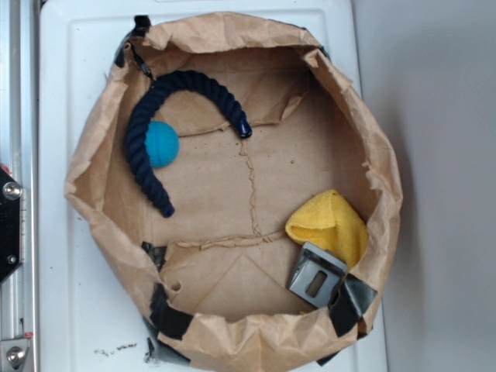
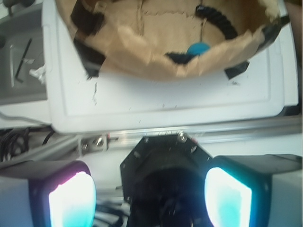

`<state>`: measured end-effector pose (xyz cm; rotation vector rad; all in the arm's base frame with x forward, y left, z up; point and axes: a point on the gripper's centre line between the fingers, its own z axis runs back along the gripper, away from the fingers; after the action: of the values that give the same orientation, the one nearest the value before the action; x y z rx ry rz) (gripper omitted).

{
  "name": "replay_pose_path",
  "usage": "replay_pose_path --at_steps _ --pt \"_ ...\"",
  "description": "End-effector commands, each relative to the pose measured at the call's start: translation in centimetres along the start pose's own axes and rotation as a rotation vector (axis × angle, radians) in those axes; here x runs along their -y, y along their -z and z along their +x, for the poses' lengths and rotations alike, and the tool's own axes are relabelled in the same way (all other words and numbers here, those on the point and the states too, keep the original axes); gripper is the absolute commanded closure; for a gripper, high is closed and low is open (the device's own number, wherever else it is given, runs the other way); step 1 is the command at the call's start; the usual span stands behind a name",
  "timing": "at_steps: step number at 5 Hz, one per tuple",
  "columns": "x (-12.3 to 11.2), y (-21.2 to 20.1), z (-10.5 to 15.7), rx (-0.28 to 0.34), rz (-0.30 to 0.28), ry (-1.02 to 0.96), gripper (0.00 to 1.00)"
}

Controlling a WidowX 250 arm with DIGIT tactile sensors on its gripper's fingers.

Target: Grab the blue rope.

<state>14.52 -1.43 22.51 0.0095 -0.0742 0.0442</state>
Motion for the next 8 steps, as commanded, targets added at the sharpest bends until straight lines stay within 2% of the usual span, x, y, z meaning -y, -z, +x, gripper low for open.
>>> replay_pose_path --at_steps 1,2,3,4,5,8 --pt "-0.8 -0.2 5.6 0.102 -0.018 0.059 0.0" --pt "-1.7 1.4 7.9 0.133 -0.066 0.249 0.0" --pt "-2.8 3.9 9.7 0.138 -0.047 0.427 0.0" --pt "-4.5 6.4 8.4 0.089 -0.036 0.445 0.0" --pt "-6.5 8.5 8.4 0.077 0.024 0.407 0.0" --pt "-6.5 8.5 8.4 0.077 0.024 0.407 0.0"
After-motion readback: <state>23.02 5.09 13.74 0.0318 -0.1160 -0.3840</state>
